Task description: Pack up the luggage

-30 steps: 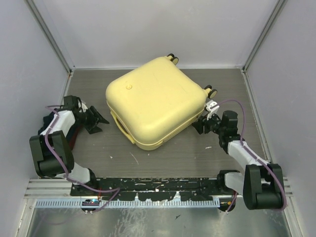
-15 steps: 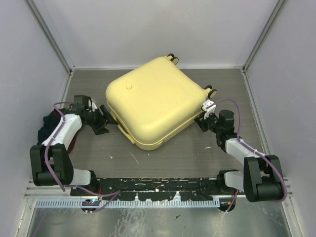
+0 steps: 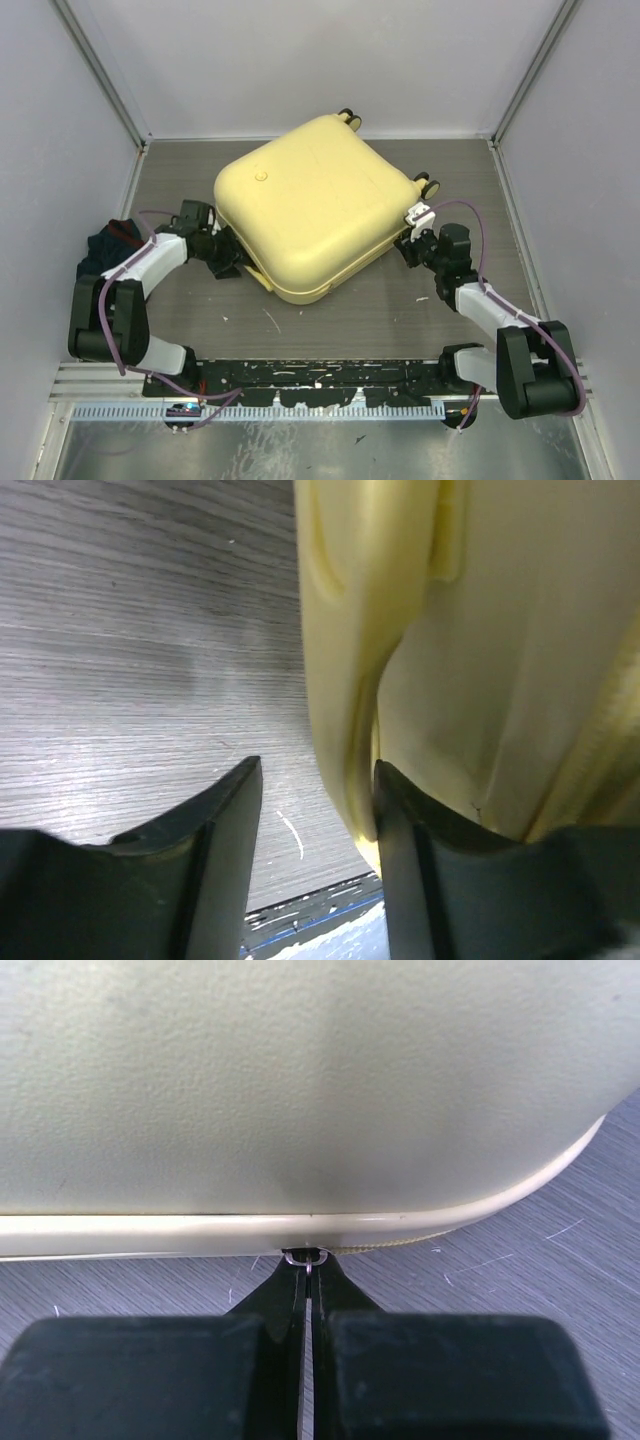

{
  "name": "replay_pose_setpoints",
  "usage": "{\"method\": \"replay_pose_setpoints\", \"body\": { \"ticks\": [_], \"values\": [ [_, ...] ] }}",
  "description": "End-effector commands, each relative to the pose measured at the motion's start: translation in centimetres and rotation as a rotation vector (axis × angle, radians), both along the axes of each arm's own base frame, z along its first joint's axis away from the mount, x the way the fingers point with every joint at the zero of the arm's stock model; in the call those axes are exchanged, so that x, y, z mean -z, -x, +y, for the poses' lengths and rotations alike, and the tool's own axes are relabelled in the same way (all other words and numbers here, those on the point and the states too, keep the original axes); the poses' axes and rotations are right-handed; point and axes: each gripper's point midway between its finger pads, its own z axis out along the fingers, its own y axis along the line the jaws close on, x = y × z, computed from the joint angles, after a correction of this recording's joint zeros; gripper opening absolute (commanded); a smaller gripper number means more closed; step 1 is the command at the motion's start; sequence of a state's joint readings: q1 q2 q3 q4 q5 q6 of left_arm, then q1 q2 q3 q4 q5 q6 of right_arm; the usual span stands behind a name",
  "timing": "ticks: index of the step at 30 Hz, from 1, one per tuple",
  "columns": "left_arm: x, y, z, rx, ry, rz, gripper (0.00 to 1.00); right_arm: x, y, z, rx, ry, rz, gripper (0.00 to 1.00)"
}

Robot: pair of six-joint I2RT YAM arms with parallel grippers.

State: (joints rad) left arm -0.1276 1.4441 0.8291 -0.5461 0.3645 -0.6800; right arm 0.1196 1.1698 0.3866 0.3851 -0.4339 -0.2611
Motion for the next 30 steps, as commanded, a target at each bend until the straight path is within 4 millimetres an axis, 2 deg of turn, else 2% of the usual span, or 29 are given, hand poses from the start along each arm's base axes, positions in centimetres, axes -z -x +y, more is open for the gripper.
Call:
{"method": "replay_pose_setpoints", "body": {
  "ticks": [1,4,7,8,15,24,30],
  "values": [
    [0.6,-0.5,2.2,-0.012,-0.119,-0.019,0.42,-4.5,-1.5,-0.4,0.035,0.006,-0.173,0.01],
    [0.3,-0.6,4.0,-0.007,-0.161,-0.006,0.25,-4.6,-1.2,-1.5,0.047,0.017,-0.172,0.01],
    [0.4,-0.6,6.1,0.000,-0.220,0.020,0.02,-4.7,-1.0,-2.8,0.050,0.035,-0.167,0.01],
    [0.4,-0.7,6.9,-0.001,-0.236,0.027,0.00,-4.8,-0.9,-3.4,0.054,0.041,-0.169,0.01],
    [-0.3,-2.3,10.9,-0.015,-0.298,0.011,0.00,-5.2,-1.0,-8.2,0.093,0.086,-0.164,0.01],
    [0.0,-7.3,15.4,0.013,-0.373,-0.014,0.00,-5.7,-2.2,-10.5,0.080,0.102,-0.163,0.01],
    [-0.4,-10.2,16.0,0.029,-0.367,-0.051,0.00,-6.4,-2.6,-10.8,0.029,0.092,-0.179,0.01]
  ]
}}
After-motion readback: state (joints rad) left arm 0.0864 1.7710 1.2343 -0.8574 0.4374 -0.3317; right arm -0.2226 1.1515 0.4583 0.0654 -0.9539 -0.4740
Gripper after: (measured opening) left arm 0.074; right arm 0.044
